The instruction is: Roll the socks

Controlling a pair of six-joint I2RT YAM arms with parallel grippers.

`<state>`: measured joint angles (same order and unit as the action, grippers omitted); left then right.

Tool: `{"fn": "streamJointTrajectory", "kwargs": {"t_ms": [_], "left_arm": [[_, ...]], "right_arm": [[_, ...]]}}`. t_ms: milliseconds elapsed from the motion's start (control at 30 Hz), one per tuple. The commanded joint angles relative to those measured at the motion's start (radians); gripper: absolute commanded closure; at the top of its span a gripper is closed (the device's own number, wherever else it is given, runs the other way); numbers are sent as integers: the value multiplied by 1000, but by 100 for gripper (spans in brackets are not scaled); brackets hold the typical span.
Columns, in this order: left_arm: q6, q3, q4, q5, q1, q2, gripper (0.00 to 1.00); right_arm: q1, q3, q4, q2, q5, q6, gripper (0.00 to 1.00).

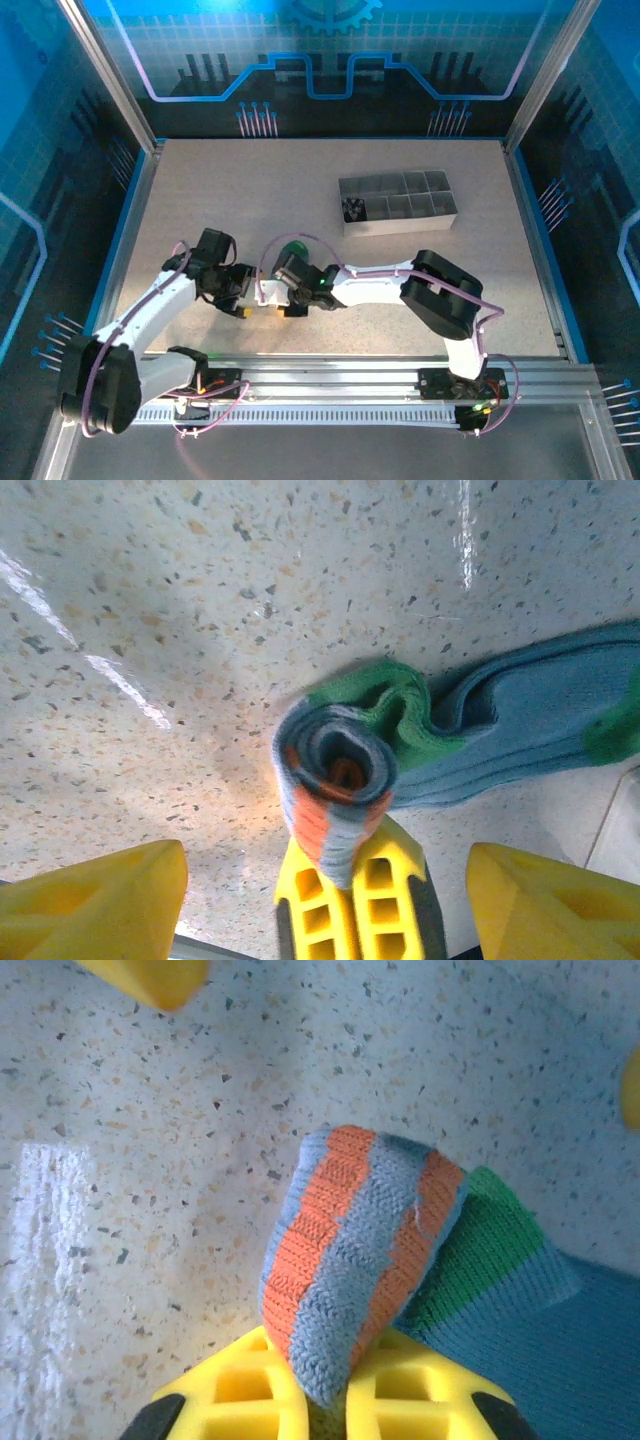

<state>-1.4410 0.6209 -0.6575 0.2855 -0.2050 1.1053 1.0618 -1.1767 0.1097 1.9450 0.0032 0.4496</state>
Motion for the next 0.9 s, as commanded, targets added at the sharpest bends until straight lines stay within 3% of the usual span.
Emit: {"fn": "streamJointTrajectory", "kwargs": {"t_ms": [0, 200, 400, 700, 767, 867], "left_arm": [[-5, -70, 82, 39, 13, -43, 26], [38, -91, 204, 101, 10, 22, 36], [84, -57, 281, 92, -34, 139, 37], [131, -13, 289, 41, -105, 286, 44], [154, 9, 251, 24, -126, 333, 51], [178, 33, 128, -16, -154, 391, 78]], "right_arm": [[-41, -10, 186, 63, -229, -94, 100], [-149, -53, 222, 135, -497, -212, 100], [-229, -85, 237, 221, -676, -300, 100], [-272, -90, 219, 259, -741, -352, 100], [-270, -92, 217, 257, -722, -353, 96], [-269, -70, 182, 214, -656, -351, 85]]}}
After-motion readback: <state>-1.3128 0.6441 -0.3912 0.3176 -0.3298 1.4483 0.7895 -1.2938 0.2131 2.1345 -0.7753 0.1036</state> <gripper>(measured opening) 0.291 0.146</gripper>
